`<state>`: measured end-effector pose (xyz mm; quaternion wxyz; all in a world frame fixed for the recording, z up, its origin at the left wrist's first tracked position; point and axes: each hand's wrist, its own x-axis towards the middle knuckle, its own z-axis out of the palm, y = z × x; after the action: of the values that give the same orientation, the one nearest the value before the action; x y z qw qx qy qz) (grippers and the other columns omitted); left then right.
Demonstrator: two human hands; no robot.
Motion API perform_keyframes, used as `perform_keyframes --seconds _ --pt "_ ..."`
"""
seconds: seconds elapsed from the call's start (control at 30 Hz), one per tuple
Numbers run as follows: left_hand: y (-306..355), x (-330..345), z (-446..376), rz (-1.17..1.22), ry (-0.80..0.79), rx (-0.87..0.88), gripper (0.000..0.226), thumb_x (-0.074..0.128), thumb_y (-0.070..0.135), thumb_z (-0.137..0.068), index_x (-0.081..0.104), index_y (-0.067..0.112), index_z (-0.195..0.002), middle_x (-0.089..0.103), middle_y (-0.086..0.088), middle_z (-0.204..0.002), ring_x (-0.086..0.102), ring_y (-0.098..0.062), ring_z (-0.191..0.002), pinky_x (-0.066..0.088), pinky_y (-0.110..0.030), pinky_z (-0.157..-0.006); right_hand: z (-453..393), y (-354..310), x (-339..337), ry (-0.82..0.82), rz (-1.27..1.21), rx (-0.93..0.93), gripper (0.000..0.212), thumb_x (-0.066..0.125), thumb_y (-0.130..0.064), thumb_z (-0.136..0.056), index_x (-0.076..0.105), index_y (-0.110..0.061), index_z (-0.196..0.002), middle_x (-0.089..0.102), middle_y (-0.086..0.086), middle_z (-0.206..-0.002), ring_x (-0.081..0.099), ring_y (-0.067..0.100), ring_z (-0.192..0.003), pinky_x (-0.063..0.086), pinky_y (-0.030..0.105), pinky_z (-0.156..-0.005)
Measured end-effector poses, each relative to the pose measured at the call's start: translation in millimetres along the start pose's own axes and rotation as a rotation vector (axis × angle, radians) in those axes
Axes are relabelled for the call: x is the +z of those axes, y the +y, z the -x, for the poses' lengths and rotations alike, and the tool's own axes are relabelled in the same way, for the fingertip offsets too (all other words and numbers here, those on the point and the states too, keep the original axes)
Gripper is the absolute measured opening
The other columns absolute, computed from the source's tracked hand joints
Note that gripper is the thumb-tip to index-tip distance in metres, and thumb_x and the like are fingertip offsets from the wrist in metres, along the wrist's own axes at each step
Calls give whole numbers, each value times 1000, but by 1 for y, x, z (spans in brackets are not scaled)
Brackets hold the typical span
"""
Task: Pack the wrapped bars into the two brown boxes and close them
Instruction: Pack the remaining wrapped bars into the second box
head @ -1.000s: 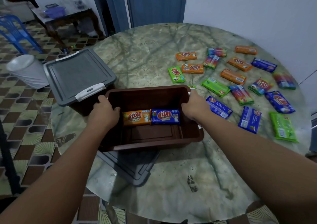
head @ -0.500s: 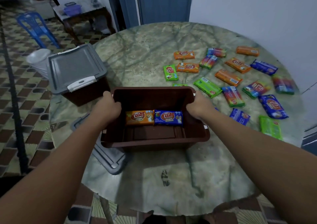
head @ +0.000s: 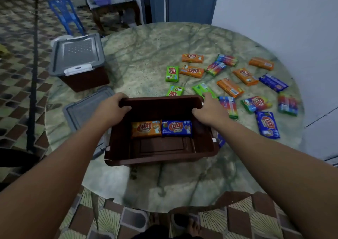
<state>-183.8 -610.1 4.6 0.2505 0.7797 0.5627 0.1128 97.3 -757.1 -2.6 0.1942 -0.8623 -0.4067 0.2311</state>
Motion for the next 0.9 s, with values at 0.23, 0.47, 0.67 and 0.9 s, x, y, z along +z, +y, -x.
perform_keyframes --seconds 0.23,0.47,0.67,0.9 --pt "8 -8 -1 -172 -235 89 13 67 9 -94 65 22 -95 67 -8 -102 61 -22 -86 44 -29 -70 8 -16 -15 -8 257 -169 36 54 -15 -88 55 -34 -119 44 12 -127 49 39 -117 51 51 -93" --pt "28 -11 6 -228 -429 166 15 65 8 -96 68 22 -94 67 -5 -94 66 -19 -78 51 -24 -55 13 -6 -20 -165 421 -164 15 58 -21 -86 48 -30 -79 60 4 -104 60 31 -101 55 42 -81" --pt "50 -7 3 -209 -514 125 30 64 20 -95 60 26 -125 61 -3 -123 63 -21 -104 56 -34 -84 11 2 -22 -285 327 -130 22 51 -32 -88 63 -22 -103 62 2 -109 59 26 -105 49 36 -85" --pt "85 6 -8 -93 -295 220 36 60 32 -97 58 22 -131 65 -5 -125 62 -22 -108 51 -36 -93 2 -17 -19 -3 39 -174 30 49 -42 -95 67 -19 -96 68 3 -100 61 24 -94 52 41 -84"
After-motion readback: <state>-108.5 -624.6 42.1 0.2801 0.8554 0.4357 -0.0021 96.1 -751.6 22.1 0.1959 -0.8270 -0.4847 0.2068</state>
